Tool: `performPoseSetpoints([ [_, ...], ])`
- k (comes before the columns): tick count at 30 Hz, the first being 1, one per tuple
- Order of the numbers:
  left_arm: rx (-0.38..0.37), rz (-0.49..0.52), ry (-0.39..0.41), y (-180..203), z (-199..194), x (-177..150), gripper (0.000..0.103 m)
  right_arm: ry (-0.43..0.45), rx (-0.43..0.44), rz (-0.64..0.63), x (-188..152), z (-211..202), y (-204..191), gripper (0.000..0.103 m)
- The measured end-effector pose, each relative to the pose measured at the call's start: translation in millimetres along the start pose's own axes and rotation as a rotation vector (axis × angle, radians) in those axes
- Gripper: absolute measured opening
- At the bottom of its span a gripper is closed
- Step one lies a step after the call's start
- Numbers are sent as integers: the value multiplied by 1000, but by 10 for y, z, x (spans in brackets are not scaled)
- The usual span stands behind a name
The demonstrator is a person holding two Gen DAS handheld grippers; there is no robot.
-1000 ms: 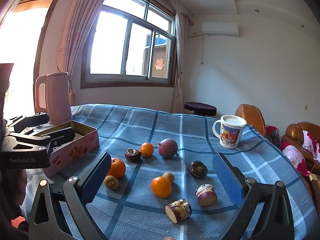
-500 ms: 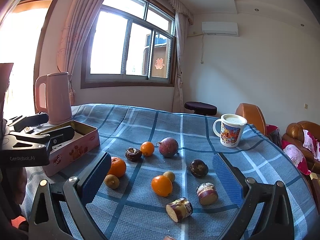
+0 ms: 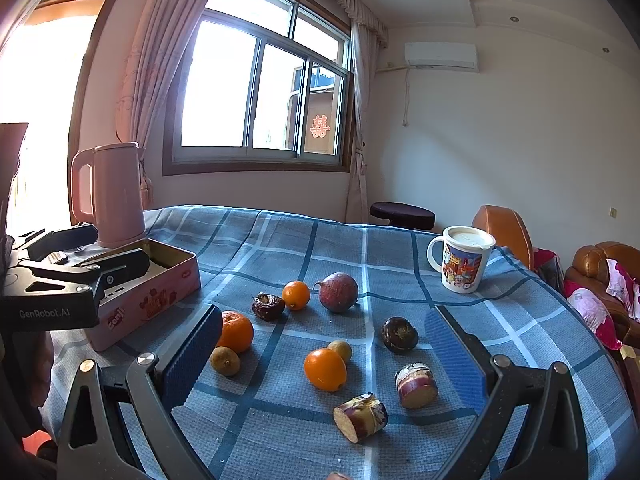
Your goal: Organize fruits
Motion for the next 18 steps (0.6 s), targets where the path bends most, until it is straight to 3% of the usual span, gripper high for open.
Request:
performPoseSetpoints([
  [10, 4, 2, -8, -28, 11, -35, 103, -16, 1, 1, -87, 47, -1, 102],
  [18, -8, 18, -87, 29, 173, -238, 103, -73, -18, 19, -342, 65, 192, 102],
])
Point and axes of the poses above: each gripper's, at about its wrist camera, not at the fingertips, and z roughly the way its jaws point, y to its right, x to its top, the point moved 8 cm from there along z, roughly the way its jaws point, and after that the axes turned 13 degrees about -z, right-handed, at the moved point
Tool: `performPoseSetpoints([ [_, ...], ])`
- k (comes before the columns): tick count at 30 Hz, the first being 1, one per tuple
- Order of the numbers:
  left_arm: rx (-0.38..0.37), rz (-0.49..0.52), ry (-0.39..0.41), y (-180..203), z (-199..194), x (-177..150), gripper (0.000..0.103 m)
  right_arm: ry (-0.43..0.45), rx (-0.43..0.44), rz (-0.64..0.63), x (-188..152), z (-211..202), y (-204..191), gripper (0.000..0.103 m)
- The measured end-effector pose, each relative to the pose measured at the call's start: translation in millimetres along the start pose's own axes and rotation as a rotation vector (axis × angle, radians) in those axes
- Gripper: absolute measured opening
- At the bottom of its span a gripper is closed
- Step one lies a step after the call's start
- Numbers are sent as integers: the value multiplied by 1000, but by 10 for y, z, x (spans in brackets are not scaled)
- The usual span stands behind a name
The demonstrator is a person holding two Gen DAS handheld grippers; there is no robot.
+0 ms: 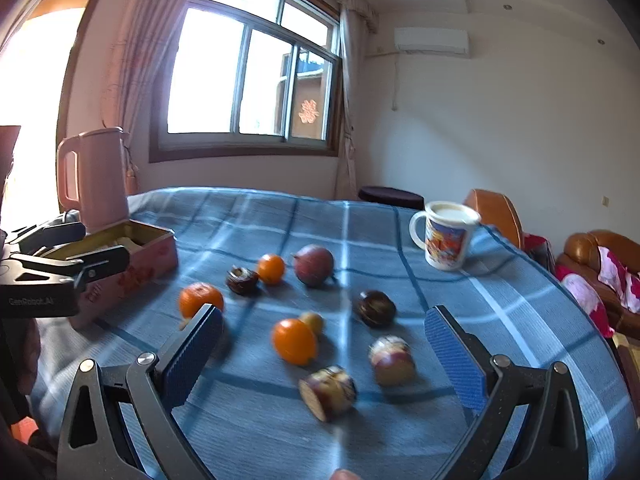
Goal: Organize fruits
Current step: 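Grasp the brown-labeled can with the right tool while the left tool reaches for the kiwi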
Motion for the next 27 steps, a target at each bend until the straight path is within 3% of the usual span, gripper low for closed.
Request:
performPoseSetpoints([
  [5, -12, 10, -48, 68, 97, -93, 103, -78, 20, -19, -198, 88, 66, 101],
  [12, -45, -7, -135, 94, 227, -196, 103, -164, 122, -40, -373, 276, -49, 76],
  [16, -67, 1, -191, 159, 309, -267, 101, -221, 176, -44, -433, 367, -107, 71],
  [19, -95, 6, -245, 226, 397, -326, 96, -268, 249, -24, -484, 460, -131, 63],
  [22, -119, 10, -302, 300, 474, -410, 89, -312, 313, -22, -529, 518, -197, 61],
  [25, -138, 24, -362, 382, 541, -485, 79, -343, 331, -38, -552, 558, -224, 55],
  [27, -148, 30, -383, 432, 570, -509, 74, -345, 323, -56, -550, 549, -215, 45],
])
Point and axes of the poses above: each gripper's, at about its wrist camera, not at the fingertips, and z roughly the way its jaws point, y to its right, x to its top, the point moved 8 cm from there along z, roughly the way its jaws point, and after that the axes turned 13 degrees about -z, right-handed, at the moved point
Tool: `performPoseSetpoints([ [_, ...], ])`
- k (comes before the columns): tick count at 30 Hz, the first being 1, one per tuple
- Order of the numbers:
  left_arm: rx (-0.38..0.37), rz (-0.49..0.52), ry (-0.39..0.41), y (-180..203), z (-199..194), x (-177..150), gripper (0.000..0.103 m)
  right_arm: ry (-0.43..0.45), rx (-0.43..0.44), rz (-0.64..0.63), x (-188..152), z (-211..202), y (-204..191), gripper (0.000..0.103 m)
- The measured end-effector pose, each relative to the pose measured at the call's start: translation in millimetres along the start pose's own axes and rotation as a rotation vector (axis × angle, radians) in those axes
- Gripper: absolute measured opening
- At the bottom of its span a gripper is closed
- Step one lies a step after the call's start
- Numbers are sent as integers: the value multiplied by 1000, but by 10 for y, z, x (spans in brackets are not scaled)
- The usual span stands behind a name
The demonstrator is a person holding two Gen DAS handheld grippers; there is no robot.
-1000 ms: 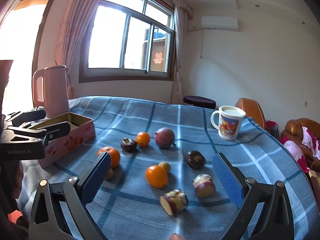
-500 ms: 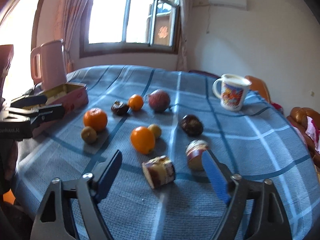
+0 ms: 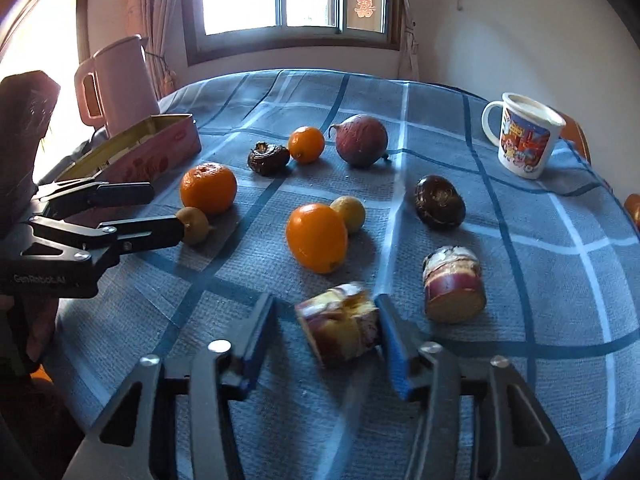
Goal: Organize fruits
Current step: 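Grasp the brown-labeled can with the right tool while the left tool reaches for the kiwi, then close the left tool on the brown kiwi and lift it while the right tool holds the can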
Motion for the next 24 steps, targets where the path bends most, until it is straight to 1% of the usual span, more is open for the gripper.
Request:
performPoseSetpoints([
  [2, -14, 5, -32, 58, 67, -16, 66, 3, -2, -2, -3, -8, 21, 41],
  [3, -18, 3, -51, 72, 110, -25, 64, 5, 9, 2, 7, -1, 25, 41],
  [4, -27, -4, -74, 86, 153, -34, 60, 7, 17, 2, 9, -4, 23, 41],
  [5, -36, -14, -93, 96, 186, -42, 59, 9, 21, -1, 13, -4, 18, 41],
  [8, -18, -7, -84, 137, 227, 19, 59, 3, 11, -29, 20, 4, -27, 41],
  [10, 1, -15, -95, 105, 286, 39, 59, -3, 0, -47, 27, 12, -53, 41],
  [12, 3, -17, -89, 86, 278, 44, 56, -3, 7, -42, 27, 14, -37, 40],
  [14, -6, -26, -88, 63, 261, 39, 43, 4, 15, -33, 23, 4, -29, 40],
  [15, -20, -31, -90, 51, 245, 35, 41, 7, 12, -36, 20, -2, -38, 40],
  [16, -36, -35, -93, 47, 234, 27, 32, 9, 4, -42, 19, -8, -49, 40],
  [19, -56, -44, -93, 28, 210, 17, 32, 15, -21, -57, 14, -23, -73, 39],
  [22, -74, -51, -85, 24, 174, 15, 32, 27, -28, -60, 19, -45, -77, 39],
  [24, -89, -56, -81, 20, 149, 2, 32, 57, -29, -69, 39, -87, -85, 39],
])
Point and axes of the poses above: each gripper's, at about its wrist camera, not at the fingertips, and z roughly the way its jaws point, y to its right, x to its top, the point moved 8 cm from there along z, roughly the way its jaws point, and after that the axes turned 13 degrees about -z, right-handed, at the moved point
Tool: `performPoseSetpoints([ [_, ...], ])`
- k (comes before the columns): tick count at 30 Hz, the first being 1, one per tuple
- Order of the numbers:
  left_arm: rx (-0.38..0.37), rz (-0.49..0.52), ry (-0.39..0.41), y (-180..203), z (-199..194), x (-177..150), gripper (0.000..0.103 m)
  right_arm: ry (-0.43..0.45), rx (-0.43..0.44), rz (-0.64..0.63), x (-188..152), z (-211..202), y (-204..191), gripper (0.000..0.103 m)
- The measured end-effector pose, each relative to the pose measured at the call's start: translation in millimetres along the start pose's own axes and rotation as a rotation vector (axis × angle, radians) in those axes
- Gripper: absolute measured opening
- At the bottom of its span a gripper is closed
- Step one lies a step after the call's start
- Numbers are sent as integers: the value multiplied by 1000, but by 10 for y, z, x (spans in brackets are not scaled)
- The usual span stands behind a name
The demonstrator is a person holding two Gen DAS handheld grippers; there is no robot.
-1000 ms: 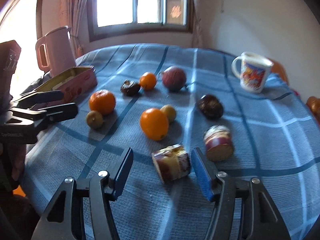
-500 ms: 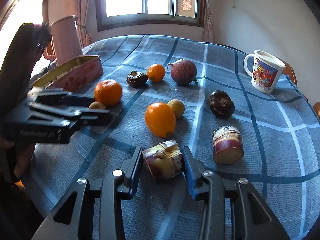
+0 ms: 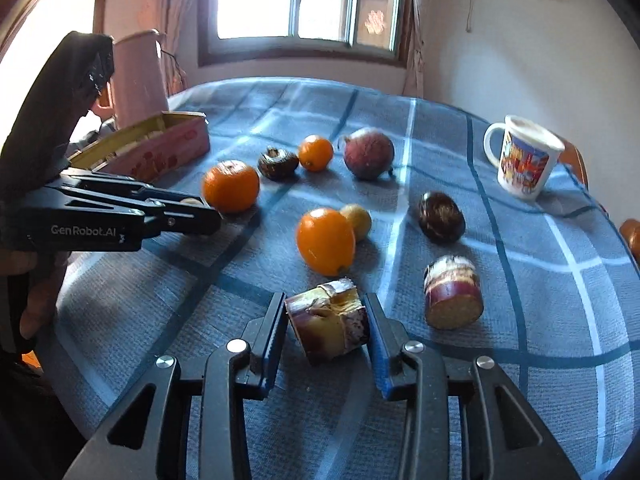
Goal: Organize fruits
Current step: 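Close the left tool on the brown kiwi and lift it while the right tool holds the can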
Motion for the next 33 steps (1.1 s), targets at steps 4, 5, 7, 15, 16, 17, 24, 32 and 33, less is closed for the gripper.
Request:
performPoseSetpoints([
  [4, -10, 16, 11, 37, -32, -55, 32, 34, -17, -6, 26, -55, -2, 39],
  [5, -11, 27, 21, 59, -50, -57, 32, 42, -21, -8, 33, -66, -1, 39],
  [7, -5, 41, 25, 79, -49, -68, 31, 47, -25, -4, 35, -77, -1, 39],
  [15, -4, 74, 96, 139, -167, -62, 32, 94, -44, -8, 61, -148, -5, 39],
  [16, -2, 80, 109, 146, -187, -62, 32, 100, -48, -10, 68, -157, -7, 39],
  [17, -3, 83, 116, 149, -201, -60, 32, 104, -50, -12, 70, -161, -6, 39],
  [24, -14, 65, 178, 124, -317, -25, 31, 125, -80, -25, 76, -203, -14, 39],
  [32, -20, 66, 230, 138, -407, -10, 32, 149, -102, -43, 86, -239, -29, 39],
  [33, -21, 67, 233, 141, -413, -14, 32, 153, -103, -43, 84, -248, -28, 39],
])
Point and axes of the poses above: each gripper's, at about its wrist camera, not at the fingertips, and z roughly the way its jaws point, y to its right, x to its top, the point moved 8 cm from there along z, roughly the way its jaws point, and after that the axes turned 13 degrees about -z, right-handed, at the moved point
